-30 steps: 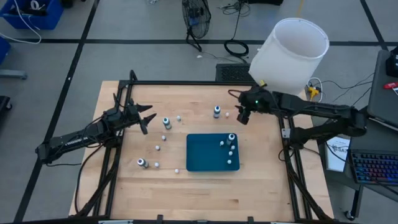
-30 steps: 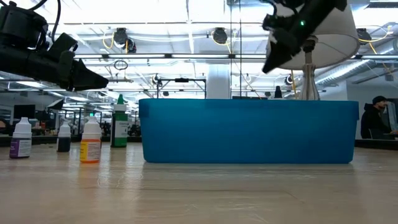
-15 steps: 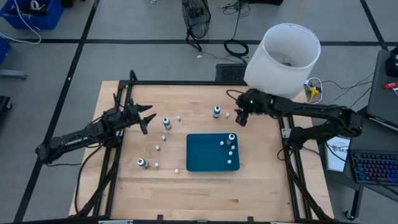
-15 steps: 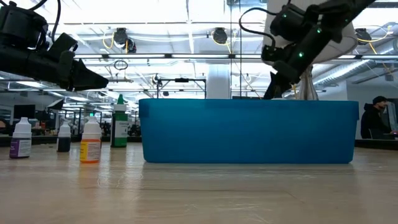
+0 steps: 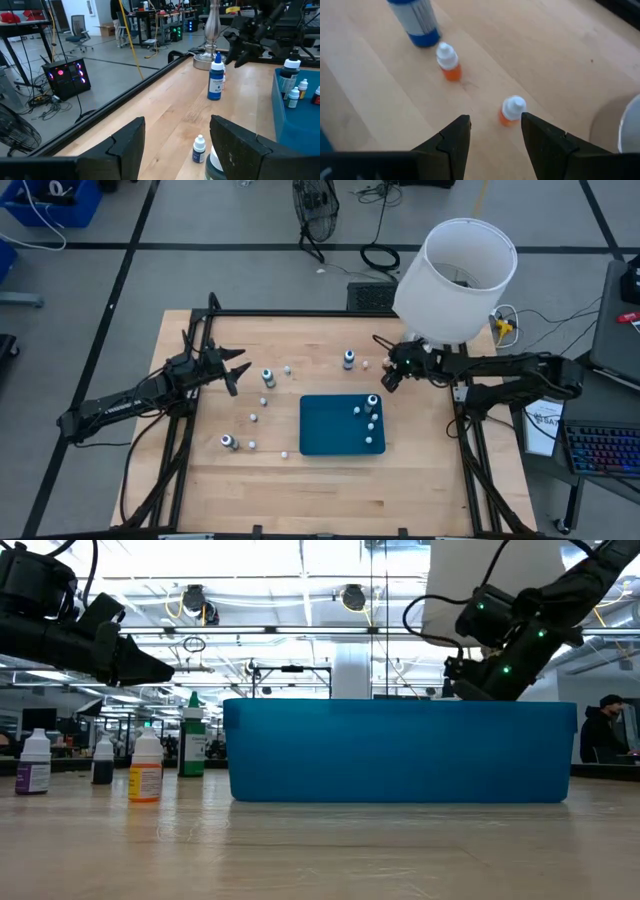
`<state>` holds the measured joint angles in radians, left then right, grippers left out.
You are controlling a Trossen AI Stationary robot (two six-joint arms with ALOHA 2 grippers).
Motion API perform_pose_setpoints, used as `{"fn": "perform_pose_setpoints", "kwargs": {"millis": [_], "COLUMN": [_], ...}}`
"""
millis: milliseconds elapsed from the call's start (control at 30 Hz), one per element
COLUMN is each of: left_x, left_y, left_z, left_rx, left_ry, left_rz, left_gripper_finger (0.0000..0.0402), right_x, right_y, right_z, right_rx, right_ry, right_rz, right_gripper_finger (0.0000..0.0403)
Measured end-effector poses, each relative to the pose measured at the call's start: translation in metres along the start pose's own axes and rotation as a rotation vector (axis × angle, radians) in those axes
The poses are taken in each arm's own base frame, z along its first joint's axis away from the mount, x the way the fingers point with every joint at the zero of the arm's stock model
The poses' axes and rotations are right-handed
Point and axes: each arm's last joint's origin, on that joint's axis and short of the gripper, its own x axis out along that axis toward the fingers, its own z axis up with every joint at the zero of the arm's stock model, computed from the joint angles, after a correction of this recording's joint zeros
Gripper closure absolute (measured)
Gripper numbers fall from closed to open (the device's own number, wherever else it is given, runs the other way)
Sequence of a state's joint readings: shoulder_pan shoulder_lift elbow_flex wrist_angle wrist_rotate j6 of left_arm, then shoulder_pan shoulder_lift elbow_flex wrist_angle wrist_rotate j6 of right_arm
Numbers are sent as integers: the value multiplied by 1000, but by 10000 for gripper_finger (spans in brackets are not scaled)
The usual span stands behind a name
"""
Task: Pick & Place food coloring
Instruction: Put the small orange food coloring bottle into the blue bin
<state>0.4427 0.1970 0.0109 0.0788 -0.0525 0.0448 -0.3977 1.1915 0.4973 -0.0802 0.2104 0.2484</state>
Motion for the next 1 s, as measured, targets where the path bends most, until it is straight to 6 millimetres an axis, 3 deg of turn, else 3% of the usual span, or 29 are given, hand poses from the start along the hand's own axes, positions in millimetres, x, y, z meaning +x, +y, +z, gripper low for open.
{"fn": "perform_pose_setpoints", "kwargs": {"millis": [467,700,1000], "left_x": [0,0,0], "left_y": [0,0,0], "left_z": [0,0,0], "left_rx": [0,0,0], "left_ry": [0,0,0], "left_rz": [0,0,0], "left_gripper_finger": [176,176,176], "right_x": [1,17,27], "right_y": [-3,-1,2], "right_z": [0,-7,-2], "right_rx": [12,-9,-49], "right_ry": [-21,52,-8], "right_rz": [-98,-97,-78], "right_gripper_finger": [238,238,239]}}
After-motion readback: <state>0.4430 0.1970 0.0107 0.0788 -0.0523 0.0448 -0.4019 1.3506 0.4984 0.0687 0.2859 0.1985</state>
